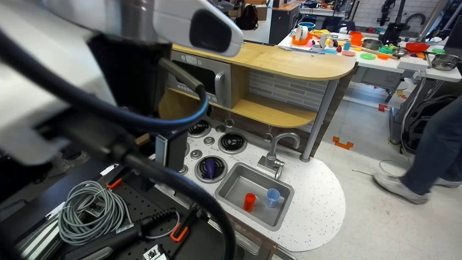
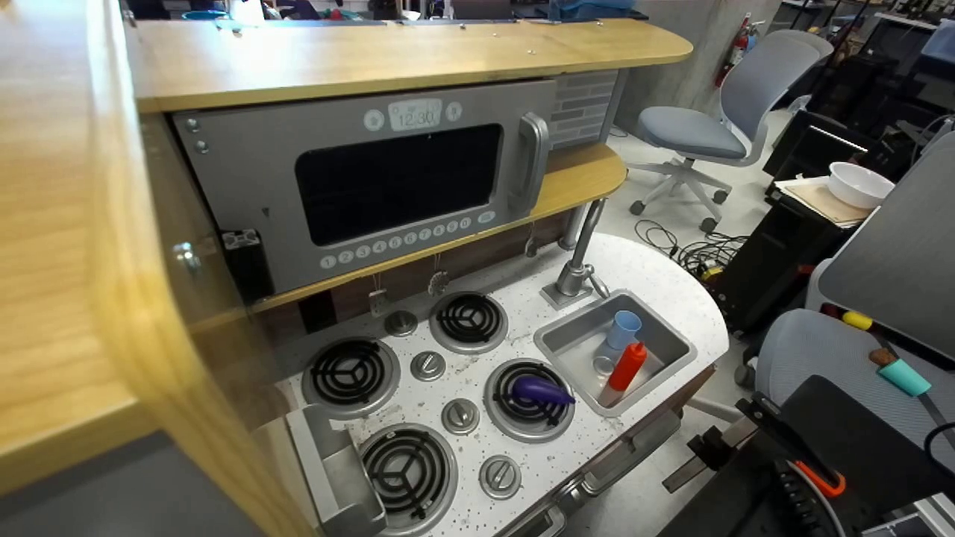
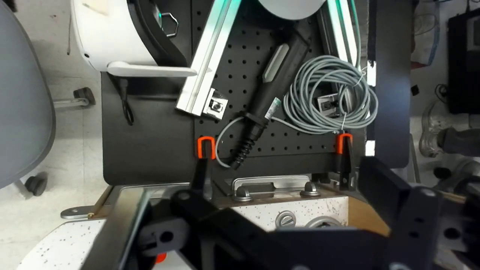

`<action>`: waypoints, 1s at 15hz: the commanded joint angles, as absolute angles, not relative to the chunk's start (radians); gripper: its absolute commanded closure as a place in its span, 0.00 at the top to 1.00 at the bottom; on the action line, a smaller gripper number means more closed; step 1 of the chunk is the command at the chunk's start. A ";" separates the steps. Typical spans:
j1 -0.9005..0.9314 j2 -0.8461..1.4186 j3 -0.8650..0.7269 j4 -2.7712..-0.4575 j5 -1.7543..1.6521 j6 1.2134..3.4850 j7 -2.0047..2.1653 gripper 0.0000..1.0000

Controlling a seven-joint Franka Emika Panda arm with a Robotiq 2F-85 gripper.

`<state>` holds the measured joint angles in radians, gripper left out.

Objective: Put the sauce bottle in the blue cup

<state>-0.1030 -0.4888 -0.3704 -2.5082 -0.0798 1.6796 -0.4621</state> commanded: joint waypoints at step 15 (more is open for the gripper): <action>-0.169 0.406 -0.144 -2.279 0.118 2.508 -0.372 1.00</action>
